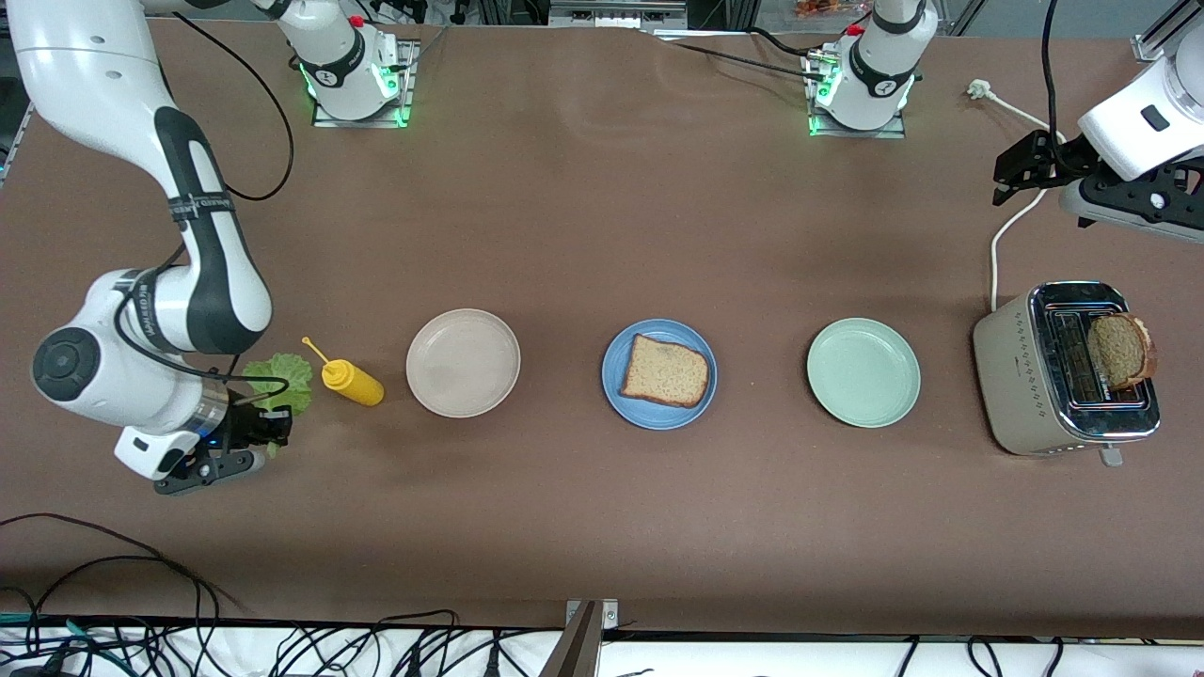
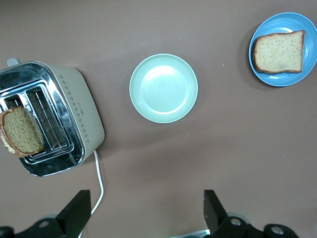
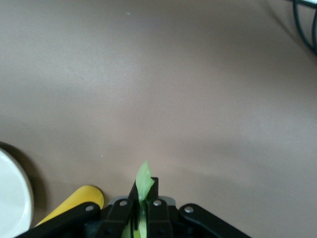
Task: Make sandwich in blue plate with both arms
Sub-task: 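Lift the lettuce and carry it toward the blue plate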
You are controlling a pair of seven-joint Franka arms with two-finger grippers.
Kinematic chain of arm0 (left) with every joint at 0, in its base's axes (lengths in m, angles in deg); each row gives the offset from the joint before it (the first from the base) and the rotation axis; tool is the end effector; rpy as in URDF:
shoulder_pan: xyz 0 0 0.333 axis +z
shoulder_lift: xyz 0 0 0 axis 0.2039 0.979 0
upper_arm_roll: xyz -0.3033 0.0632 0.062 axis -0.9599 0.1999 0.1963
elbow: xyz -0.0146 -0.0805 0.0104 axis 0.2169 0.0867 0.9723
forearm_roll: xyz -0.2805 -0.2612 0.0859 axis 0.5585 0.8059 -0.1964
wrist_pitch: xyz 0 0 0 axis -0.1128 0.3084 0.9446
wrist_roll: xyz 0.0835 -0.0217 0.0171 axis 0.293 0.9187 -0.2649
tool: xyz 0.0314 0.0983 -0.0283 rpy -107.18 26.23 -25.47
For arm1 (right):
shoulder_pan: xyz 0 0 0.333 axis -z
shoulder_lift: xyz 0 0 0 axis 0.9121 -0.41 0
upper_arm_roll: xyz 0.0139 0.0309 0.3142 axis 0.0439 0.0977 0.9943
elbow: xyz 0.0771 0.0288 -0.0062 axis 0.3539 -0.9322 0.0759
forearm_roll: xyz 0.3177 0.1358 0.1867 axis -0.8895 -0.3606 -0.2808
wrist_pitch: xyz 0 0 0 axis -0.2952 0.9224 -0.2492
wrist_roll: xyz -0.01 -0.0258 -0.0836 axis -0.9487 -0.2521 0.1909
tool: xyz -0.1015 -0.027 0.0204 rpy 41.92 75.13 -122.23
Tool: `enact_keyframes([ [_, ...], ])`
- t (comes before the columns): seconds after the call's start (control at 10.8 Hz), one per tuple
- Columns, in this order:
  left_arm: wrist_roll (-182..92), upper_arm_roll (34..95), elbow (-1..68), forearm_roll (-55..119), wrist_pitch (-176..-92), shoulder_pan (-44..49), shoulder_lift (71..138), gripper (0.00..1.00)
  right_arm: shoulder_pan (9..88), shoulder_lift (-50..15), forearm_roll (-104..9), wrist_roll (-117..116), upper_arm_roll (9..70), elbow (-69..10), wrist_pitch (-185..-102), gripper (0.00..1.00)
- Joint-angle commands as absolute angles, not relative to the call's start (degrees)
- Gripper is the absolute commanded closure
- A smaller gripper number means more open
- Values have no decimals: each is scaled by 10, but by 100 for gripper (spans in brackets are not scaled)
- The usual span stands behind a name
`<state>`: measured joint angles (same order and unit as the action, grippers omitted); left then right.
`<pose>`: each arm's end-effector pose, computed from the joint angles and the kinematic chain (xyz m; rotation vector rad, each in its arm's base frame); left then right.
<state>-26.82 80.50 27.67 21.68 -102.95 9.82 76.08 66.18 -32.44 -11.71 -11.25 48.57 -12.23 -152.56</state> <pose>0.5307 -0.0351 0.6166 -3.0899 0.4356 0.1315 0.7303 0.0307 0.3076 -3.0579 -0.4693 -0.1240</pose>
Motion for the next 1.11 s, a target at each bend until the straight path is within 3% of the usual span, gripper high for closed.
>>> enact_keyframes([
  [0.0,-260,811,278,229,-1024,95,757,0,668,-303,-129,-132,493,-109,-1478,100],
  [0.46,-260,811,278,229,-1024,95,758,0,647,-284,-183,-67,489,-44,-1340,100],
  [1.02,-260,812,278,229,-1024,95,758,0,503,-301,-183,166,447,-4,-1314,100],
])
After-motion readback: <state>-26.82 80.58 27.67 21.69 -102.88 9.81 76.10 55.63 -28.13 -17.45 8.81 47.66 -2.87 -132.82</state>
